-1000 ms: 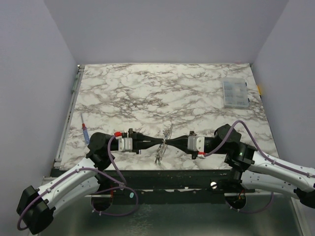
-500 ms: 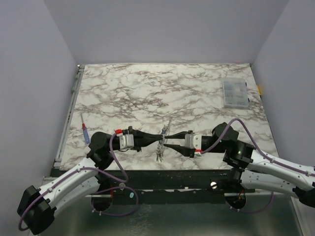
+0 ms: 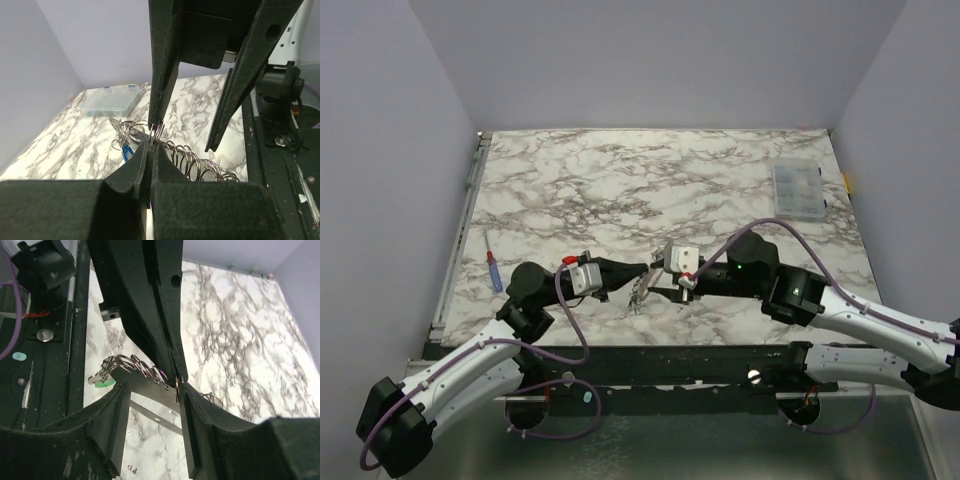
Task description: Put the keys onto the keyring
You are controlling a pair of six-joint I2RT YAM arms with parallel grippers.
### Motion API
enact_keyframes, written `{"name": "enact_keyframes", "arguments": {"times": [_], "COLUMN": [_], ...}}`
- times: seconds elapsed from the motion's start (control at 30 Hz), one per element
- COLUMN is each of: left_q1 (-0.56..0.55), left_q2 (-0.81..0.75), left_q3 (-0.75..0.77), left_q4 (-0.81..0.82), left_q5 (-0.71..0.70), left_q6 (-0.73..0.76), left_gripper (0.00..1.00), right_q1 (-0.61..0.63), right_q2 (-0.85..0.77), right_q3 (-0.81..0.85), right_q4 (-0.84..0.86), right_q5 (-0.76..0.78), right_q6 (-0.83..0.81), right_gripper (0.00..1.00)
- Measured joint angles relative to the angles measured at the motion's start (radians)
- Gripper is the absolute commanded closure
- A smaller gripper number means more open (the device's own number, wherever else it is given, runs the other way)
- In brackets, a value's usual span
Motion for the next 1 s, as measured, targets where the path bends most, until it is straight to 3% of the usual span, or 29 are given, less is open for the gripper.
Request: {"name": "enact_keyframes", "arguments": {"times": [0.13,0.63,0.73,0.87,1.0], "left_q1": [0.002,0.002,0.002,0.002,0.002], "left_q2": [0.0,-0.021,-0.027,-0.029,-0.029], "left_q3": [0.0,0.0,0.0,0.0,0.0], "left_q4": [-0.043,-0.152,-0.16,-0.172,-0.179], "left_q5": [-0.023,-0.037,-0.037,-0.037,-0.037], "left_q6": [0.023,0.067,0.069,0.071,0.071], "left_gripper": [1.0,1.0,1.0,1.0,1.0], "right_q1": [0.0,0.004,0.004,0.004,0.004], "right_q2": [0.041,0.084,0.064,0.055,0.069], "right_q3": [0.043,0.108,0.108,0.108,0.108], "right_q4": [-0.066,-0.158,-0.156,-0.158,-0.166], "right_q5": [0.053,0.168,0.167,0.163,0.153], "right_q6": [0.038,0.056,0.047,0.024,0.003], "right_gripper": [0.38,0.4,0.44,0.55,0.56]}}
